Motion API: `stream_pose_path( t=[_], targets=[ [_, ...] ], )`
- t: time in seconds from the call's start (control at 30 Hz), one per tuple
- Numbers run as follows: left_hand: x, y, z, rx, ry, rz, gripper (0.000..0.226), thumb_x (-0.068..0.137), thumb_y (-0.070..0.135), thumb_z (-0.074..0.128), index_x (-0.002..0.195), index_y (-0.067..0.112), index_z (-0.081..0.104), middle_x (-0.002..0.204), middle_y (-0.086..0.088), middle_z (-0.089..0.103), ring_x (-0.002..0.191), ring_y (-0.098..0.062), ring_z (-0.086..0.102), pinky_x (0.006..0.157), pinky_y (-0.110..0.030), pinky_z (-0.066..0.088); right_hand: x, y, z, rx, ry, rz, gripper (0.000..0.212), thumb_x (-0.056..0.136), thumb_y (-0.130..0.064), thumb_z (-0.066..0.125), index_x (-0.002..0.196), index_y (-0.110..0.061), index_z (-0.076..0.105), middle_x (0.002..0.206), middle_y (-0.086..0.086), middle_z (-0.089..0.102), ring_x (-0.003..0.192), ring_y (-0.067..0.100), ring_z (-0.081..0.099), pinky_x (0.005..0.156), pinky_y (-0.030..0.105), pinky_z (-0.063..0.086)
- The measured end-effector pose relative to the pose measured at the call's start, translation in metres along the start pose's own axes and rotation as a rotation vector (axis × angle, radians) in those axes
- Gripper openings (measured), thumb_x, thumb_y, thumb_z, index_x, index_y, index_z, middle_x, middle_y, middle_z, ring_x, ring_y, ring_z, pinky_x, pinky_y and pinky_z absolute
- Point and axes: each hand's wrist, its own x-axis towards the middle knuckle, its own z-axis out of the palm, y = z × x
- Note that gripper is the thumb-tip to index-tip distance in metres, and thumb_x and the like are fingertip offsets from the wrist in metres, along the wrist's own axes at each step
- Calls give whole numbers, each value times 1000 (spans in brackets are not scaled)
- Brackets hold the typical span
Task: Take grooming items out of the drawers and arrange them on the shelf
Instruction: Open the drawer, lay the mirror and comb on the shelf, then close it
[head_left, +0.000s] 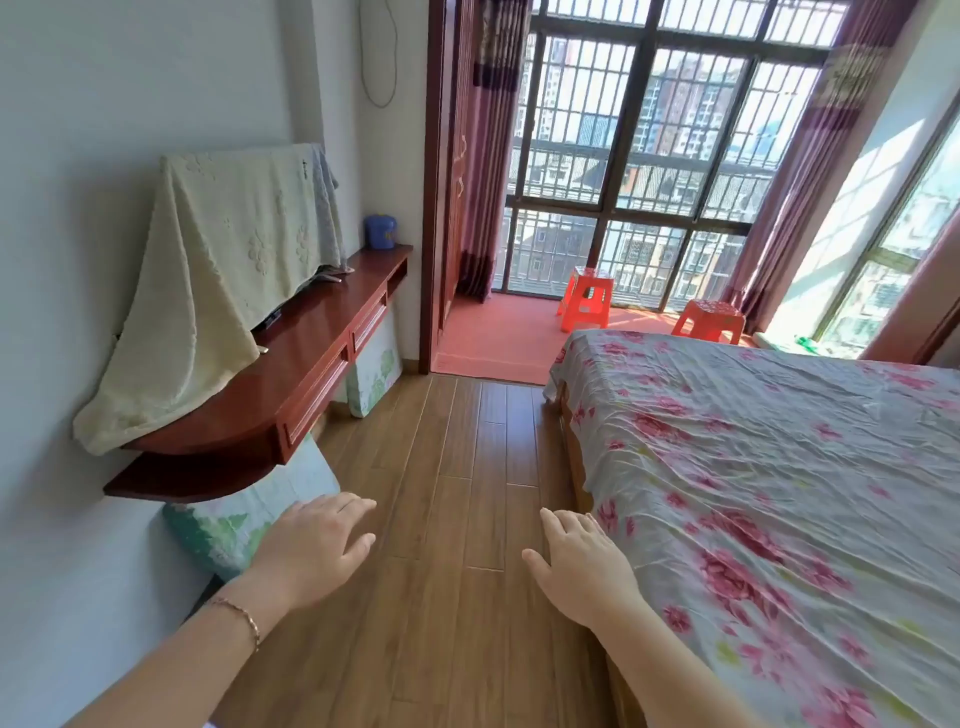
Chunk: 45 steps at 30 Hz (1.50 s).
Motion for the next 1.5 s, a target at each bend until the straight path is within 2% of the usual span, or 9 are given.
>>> stream_pose_path(
  t=[0.27, 0.53, 0.67, 0.8, 0.93, 1.13, 1.33, 1.5],
  targets=[
    [94, -4, 33, -18, -20, 50, 49, 93, 48, 37, 138, 29, 38, 142, 13, 41, 131, -6, 35, 107, -27, 29, 89, 33, 14, -34, -10, 19, 60, 96, -51, 28, 148, -22, 15, 155, -2, 21, 144, 20, 13, 115, 31, 9],
    [244, -44, 26, -24, 7, 96, 46, 93, 42, 38, 136, 25, 41, 139, 11, 44, 130, -6, 36, 107, -27, 28, 237, 43, -14, -23, 44, 30, 60, 96, -47, 31, 147, -18, 18, 153, 0, 26, 143, 18, 15, 116, 31, 8],
    [314, -67, 26, -6, 13, 111, 52, 90, 46, 32, 135, 24, 43, 138, 10, 47, 129, -7, 38, 106, -27, 28, 303, 49, -22, -3, 52, 56, 61, 96, -47, 32, 147, -17, 17, 153, 0, 26, 143, 19, 15, 116, 31, 10],
    [365, -71, 35, -39, 12, 112, 47, 93, 42, 40, 135, 24, 43, 138, 9, 47, 129, -7, 38, 107, -30, 28, 350, 61, -24, 1, 21, 58, 61, 97, -46, 32, 148, -17, 15, 154, 0, 23, 144, 18, 11, 116, 31, 10],
    [416, -73, 46, -46, 2, 105, 58, 85, 49, 26, 135, 26, 42, 138, 11, 47, 129, -6, 38, 107, -30, 29, 400, 75, -25, 5, 7, 54, 61, 96, -47, 31, 148, -19, 14, 155, -1, 21, 144, 18, 10, 116, 32, 9],
    [499, -79, 70, -57, -6, 5, 47, 93, 44, 39, 137, 27, 40, 141, 11, 43, 132, -6, 35, 108, -28, 27, 499, 108, -26, -6, -25, -13, 61, 97, -47, 30, 148, -19, 14, 154, -1, 22, 143, 18, 11, 116, 32, 10],
    [577, -84, 81, -34, -41, -144, 48, 93, 46, 37, 137, 29, 38, 143, 11, 41, 133, -7, 34, 109, -28, 28, 608, 146, -42, -24, -30, -121, 60, 96, -46, 31, 148, -18, 16, 152, -2, 26, 142, 18, 15, 116, 31, 12],
    [611, -103, 79, -22, 10, -292, 48, 93, 45, 38, 137, 27, 41, 141, 10, 43, 131, -9, 37, 108, -30, 28, 685, 146, -45, -72, -47, -282, 61, 96, -47, 33, 147, -19, 17, 152, -3, 27, 141, 17, 17, 115, 31, 13]
  ],
)
